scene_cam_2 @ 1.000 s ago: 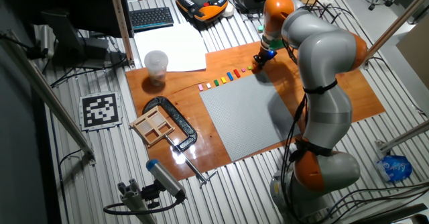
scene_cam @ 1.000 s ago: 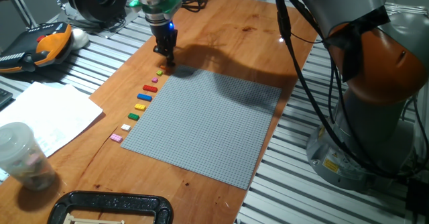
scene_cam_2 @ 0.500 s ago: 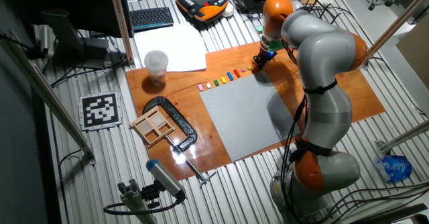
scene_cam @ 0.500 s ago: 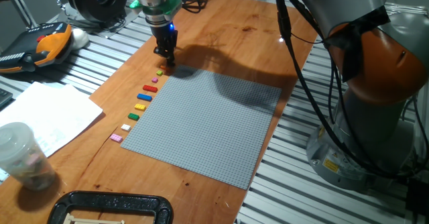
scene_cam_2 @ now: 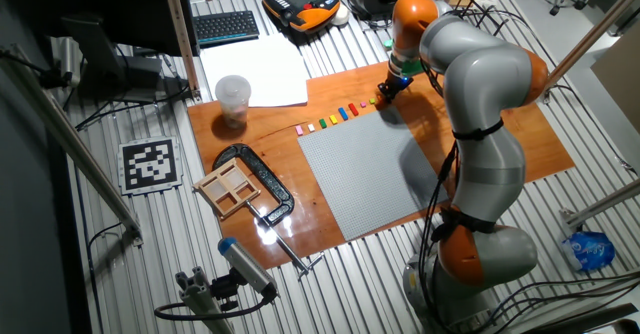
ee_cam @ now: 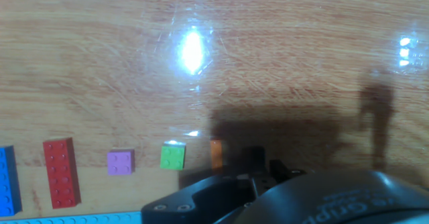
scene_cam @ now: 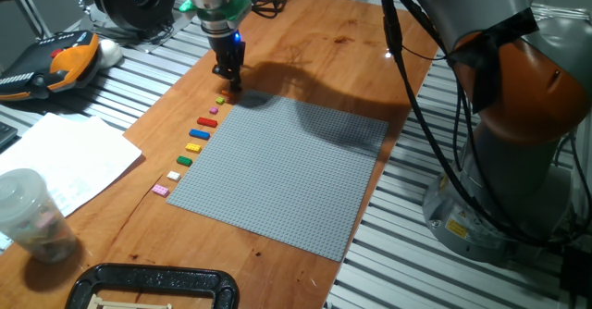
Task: Build with small Lego blocks
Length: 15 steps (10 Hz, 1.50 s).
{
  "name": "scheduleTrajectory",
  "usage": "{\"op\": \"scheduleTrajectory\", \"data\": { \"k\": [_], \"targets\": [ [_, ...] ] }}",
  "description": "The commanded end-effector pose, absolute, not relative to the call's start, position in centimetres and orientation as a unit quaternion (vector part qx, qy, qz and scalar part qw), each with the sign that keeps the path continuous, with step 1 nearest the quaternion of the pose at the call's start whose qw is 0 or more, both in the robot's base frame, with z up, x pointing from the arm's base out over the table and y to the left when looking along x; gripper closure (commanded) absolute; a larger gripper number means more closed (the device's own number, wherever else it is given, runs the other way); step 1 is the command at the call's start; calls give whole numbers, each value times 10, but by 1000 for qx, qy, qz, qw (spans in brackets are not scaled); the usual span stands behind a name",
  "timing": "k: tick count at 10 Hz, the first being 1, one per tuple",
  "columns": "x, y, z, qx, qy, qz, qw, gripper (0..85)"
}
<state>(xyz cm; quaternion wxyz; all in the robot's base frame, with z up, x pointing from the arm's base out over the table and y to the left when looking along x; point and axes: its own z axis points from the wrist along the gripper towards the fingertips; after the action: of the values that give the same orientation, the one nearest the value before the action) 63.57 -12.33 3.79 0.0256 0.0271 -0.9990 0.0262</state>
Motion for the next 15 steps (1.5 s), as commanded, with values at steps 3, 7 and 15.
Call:
{"op": "scheduleTrajectory", "data": {
  "k": [3, 7, 15],
  "targets": [
    [635, -124, 39, 25, -999, 28, 27, 680],
    [635, -123, 41, 22, -999, 28, 26, 510],
    [635, -125, 33, 34, -999, 25, 23, 510]
  ]
}}
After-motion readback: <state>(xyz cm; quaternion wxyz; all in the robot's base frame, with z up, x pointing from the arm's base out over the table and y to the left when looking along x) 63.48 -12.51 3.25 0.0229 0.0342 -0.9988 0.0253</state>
